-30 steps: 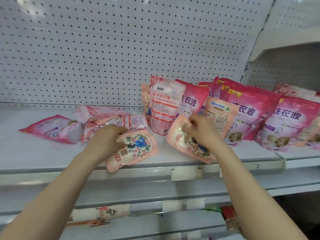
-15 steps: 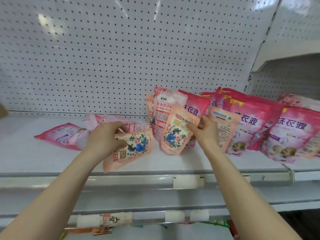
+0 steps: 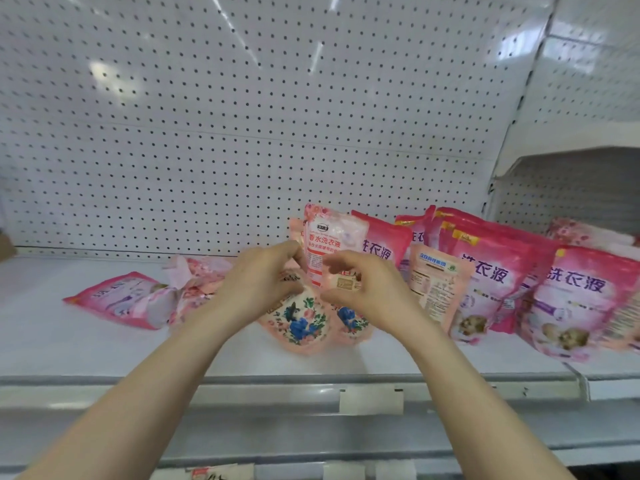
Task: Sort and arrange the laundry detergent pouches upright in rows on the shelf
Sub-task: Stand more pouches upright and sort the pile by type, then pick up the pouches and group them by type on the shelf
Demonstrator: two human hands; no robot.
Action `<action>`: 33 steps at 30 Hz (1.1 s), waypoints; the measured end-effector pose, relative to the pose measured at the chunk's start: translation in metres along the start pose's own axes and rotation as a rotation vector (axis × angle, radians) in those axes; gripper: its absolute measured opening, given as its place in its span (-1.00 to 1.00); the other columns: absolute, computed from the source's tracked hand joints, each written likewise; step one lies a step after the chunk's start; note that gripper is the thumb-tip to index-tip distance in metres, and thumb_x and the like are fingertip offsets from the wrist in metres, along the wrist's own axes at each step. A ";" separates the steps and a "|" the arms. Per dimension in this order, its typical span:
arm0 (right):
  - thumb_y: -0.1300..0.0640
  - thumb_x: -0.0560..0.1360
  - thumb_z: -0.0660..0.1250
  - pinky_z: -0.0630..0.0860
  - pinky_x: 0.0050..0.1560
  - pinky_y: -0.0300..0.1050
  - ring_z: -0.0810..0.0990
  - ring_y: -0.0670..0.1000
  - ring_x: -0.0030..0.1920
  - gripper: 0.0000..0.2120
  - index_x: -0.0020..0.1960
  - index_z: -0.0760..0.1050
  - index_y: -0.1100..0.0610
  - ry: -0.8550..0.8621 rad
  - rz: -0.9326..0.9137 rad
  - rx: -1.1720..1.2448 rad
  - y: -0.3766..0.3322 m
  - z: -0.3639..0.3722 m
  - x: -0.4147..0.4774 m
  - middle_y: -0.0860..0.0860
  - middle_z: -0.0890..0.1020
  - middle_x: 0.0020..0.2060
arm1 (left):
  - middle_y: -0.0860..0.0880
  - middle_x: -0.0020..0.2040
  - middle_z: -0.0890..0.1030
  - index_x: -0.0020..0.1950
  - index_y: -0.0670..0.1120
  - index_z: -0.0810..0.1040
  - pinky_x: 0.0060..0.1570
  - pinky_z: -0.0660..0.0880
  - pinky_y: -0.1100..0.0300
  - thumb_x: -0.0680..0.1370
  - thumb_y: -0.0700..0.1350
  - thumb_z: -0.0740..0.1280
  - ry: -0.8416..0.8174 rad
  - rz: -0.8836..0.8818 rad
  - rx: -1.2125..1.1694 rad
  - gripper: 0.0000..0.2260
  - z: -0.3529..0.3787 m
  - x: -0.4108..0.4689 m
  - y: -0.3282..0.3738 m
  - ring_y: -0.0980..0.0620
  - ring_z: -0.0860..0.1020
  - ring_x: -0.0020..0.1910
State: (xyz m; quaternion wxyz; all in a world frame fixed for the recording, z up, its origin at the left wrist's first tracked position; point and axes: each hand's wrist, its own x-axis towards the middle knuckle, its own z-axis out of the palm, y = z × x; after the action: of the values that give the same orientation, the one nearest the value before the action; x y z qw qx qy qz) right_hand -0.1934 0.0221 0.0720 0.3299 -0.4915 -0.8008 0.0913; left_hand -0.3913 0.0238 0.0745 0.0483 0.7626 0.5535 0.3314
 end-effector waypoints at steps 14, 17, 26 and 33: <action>0.24 0.52 0.41 0.68 -0.10 0.01 0.73 -0.02 -0.06 -0.86 0.05 0.65 0.10 0.387 0.243 0.636 0.063 -0.045 -0.035 -0.01 0.74 -0.08 | 0.01 0.33 0.49 0.42 0.01 0.38 0.22 0.47 0.00 0.47 -0.12 0.44 0.185 0.076 -0.076 -0.46 0.039 0.008 -0.013 0.04 0.49 0.22; 0.27 0.53 0.38 0.65 -0.18 -0.20 0.72 -0.09 -0.09 -0.83 0.09 0.63 0.12 0.536 0.231 0.688 0.079 -0.069 -0.051 -0.04 0.74 -0.09 | -0.02 0.41 0.40 0.46 0.00 0.33 0.29 0.39 0.03 0.47 -0.14 0.44 0.132 0.123 -0.017 -0.41 0.062 0.013 0.001 -0.05 0.46 0.28; 0.17 0.54 0.38 0.65 -0.15 0.10 0.68 -0.09 -0.14 -0.92 -0.06 0.56 0.00 0.463 0.389 0.292 0.137 -0.004 -0.067 -0.07 0.70 -0.15 | -0.02 0.45 0.36 0.52 0.10 0.19 0.31 0.38 -0.03 0.49 -0.09 0.42 0.105 0.094 -0.035 -0.33 0.088 0.017 0.007 -0.07 0.37 0.38; 0.13 0.46 0.48 0.55 -0.02 -0.11 0.61 0.00 0.13 -0.47 0.34 0.33 0.03 0.595 0.367 0.271 0.115 -0.011 -0.066 -0.08 0.59 0.13 | 0.00 0.48 0.33 0.54 0.08 0.15 0.36 0.32 0.04 0.51 -0.12 0.40 0.094 0.171 -0.005 -0.33 0.075 0.008 -0.012 -0.02 0.32 0.43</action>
State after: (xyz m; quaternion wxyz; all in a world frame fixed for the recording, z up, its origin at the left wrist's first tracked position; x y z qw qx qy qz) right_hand -0.0831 0.0215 -0.0024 0.5883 -0.5836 -0.5493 0.1074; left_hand -0.3584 0.0572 0.0145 -0.0044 0.7904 0.4874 0.3711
